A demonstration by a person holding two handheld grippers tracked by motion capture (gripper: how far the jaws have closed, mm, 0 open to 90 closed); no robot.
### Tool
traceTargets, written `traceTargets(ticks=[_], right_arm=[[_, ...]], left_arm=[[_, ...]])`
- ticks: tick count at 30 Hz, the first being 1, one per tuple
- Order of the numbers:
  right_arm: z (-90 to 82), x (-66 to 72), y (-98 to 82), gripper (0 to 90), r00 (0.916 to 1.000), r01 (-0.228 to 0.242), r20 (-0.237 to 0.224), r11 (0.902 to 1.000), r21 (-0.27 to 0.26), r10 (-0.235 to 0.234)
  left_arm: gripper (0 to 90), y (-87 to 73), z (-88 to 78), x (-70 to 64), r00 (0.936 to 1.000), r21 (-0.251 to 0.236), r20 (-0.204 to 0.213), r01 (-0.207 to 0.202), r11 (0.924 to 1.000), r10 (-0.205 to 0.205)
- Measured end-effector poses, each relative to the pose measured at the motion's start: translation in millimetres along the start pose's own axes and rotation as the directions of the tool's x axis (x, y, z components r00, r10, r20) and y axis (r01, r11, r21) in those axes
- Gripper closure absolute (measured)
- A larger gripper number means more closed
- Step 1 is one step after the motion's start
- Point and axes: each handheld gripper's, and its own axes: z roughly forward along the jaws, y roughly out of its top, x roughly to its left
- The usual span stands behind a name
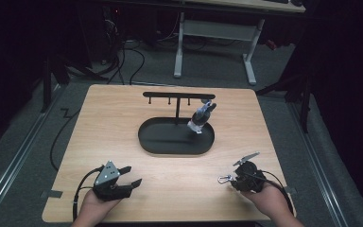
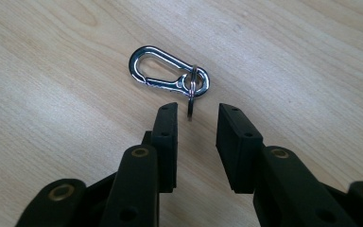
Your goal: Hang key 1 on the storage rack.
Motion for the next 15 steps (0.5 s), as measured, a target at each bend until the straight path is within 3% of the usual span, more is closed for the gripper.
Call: traceTargets(ticks=[5,15], right_arm=[[3.9,0.6,5.5,76.5,0.9998,0.018,-0.001,0.9996,0.021,-0.018],[5.4,-1.5,6.8,87.2,0.9999,0.008,-0.008,1.0,0.003,-0.007]], left_arm=[[36.4,0.0,-0.5,0.5,1.0,0.002,0.0,0.001,1.0,-0.001],[36.4,-0.2,-0.2,0.5,1.0,0.004,0.0,-0.001,1.0,0.001]])
